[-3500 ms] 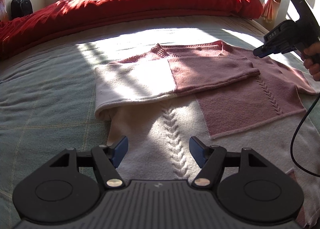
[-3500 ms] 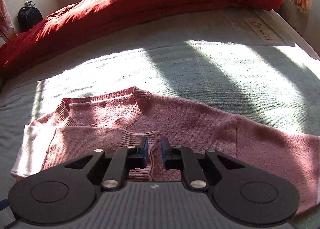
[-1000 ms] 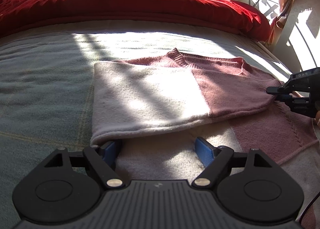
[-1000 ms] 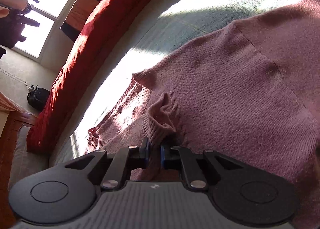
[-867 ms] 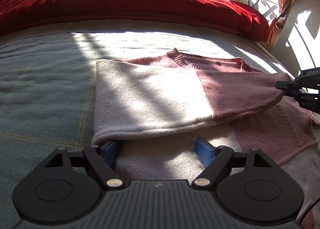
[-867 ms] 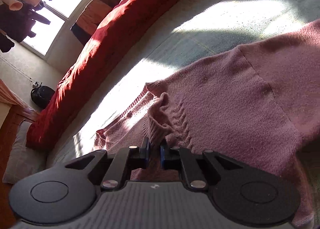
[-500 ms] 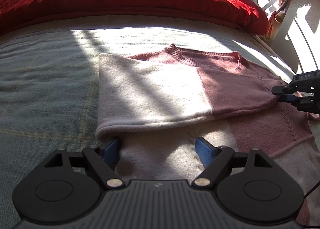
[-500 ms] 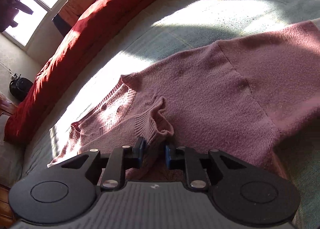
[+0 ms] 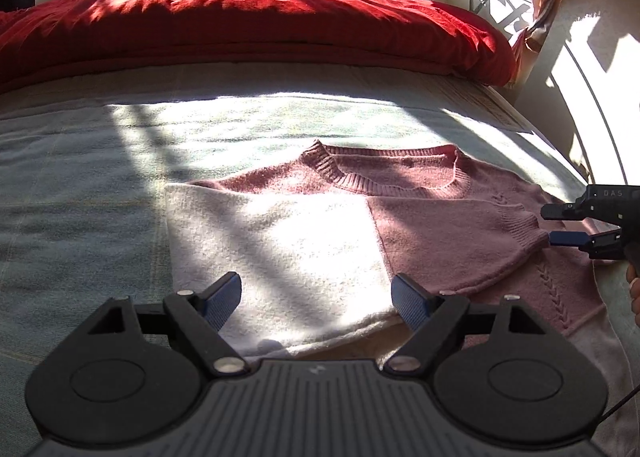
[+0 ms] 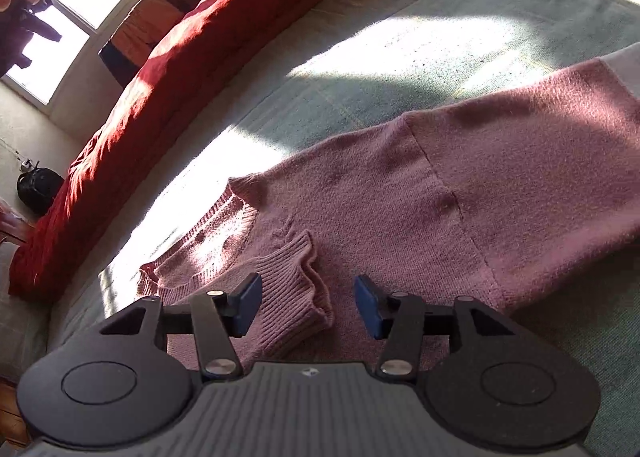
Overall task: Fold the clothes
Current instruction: 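Lift both open grippers and move them back toward the sweater hem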
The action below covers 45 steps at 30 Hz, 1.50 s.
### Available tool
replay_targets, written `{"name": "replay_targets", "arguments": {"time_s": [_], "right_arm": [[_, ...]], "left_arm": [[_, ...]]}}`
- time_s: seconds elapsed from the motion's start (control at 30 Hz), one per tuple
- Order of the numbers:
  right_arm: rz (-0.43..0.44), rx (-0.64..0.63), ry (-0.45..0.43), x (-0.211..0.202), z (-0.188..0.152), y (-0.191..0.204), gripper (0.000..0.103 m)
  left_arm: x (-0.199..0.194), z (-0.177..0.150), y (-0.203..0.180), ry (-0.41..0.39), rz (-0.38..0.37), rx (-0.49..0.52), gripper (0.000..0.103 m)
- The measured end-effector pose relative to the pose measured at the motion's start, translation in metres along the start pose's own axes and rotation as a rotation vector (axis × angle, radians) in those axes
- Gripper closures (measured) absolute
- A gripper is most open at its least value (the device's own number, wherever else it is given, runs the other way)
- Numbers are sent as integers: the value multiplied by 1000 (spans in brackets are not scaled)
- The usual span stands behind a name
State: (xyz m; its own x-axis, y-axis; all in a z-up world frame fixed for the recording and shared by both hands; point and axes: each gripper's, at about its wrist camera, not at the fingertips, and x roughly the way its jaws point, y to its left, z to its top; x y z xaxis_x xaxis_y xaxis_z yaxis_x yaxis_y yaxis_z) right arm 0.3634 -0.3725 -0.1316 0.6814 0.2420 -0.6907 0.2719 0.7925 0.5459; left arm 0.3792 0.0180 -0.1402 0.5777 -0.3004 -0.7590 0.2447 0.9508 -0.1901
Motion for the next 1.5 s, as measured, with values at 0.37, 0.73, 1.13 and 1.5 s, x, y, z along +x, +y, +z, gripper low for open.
{"name": "replay_targets", "arguments": {"time_s": [0.37, 0.73, 1.13, 1.5], "right_arm": [[54, -287, 162, 49, -28, 53, 45], [35, -339, 171, 44, -30, 64, 37], [60, -328, 174, 46, -32, 62, 31], [59, -290, 167, 11, -32, 69, 30]], "left_arm": [[8, 17, 23, -4, -11, -66, 20], [36, 41, 39, -1, -1, -66, 20], [70, 67, 65, 28, -61, -99, 20], [13, 36, 52, 134, -190, -149, 20]]}}
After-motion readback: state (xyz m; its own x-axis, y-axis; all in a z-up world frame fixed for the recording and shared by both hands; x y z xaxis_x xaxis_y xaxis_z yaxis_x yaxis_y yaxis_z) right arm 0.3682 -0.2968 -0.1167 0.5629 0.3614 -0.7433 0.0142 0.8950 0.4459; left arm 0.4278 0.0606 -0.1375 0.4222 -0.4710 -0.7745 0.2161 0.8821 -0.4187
